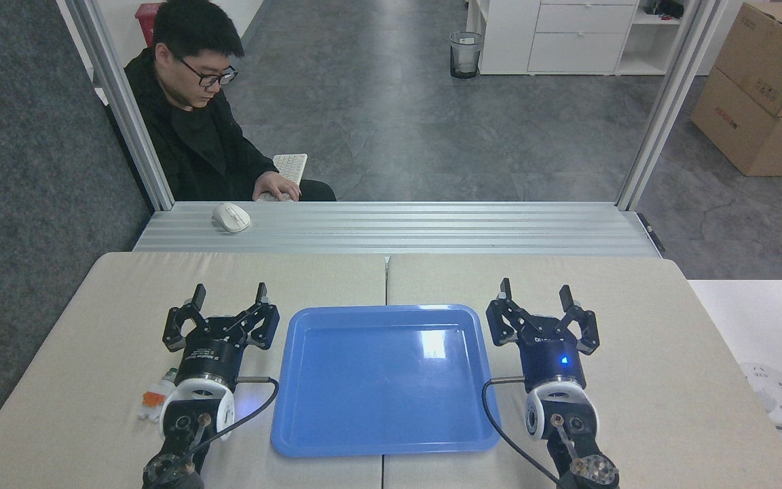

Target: Pick up switch part and place in tray

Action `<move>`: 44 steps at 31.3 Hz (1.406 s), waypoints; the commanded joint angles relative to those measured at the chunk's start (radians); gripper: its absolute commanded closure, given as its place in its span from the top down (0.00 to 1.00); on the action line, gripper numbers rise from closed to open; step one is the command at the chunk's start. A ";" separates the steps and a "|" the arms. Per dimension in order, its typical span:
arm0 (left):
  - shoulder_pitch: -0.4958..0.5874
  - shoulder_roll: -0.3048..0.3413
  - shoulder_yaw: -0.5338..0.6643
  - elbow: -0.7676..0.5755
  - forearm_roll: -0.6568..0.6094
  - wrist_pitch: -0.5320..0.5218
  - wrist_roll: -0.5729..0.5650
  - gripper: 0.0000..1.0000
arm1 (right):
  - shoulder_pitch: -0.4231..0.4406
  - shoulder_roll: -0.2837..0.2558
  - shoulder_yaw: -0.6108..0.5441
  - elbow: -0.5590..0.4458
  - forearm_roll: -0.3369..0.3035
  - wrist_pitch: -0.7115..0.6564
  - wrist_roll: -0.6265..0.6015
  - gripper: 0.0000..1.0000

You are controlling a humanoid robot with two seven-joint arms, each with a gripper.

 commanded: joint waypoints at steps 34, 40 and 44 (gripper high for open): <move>-0.002 0.033 0.011 0.030 0.004 -0.005 0.001 1.00 | 0.003 0.012 -0.015 -0.001 0.003 -0.001 -0.007 1.00; 0.004 0.084 0.037 0.048 0.005 -0.011 0.003 1.00 | 0.003 0.011 -0.015 -0.001 0.005 -0.001 -0.010 1.00; 0.009 0.116 0.103 0.085 0.005 -0.015 0.009 1.00 | 0.003 0.011 -0.015 -0.001 0.003 0.001 -0.010 1.00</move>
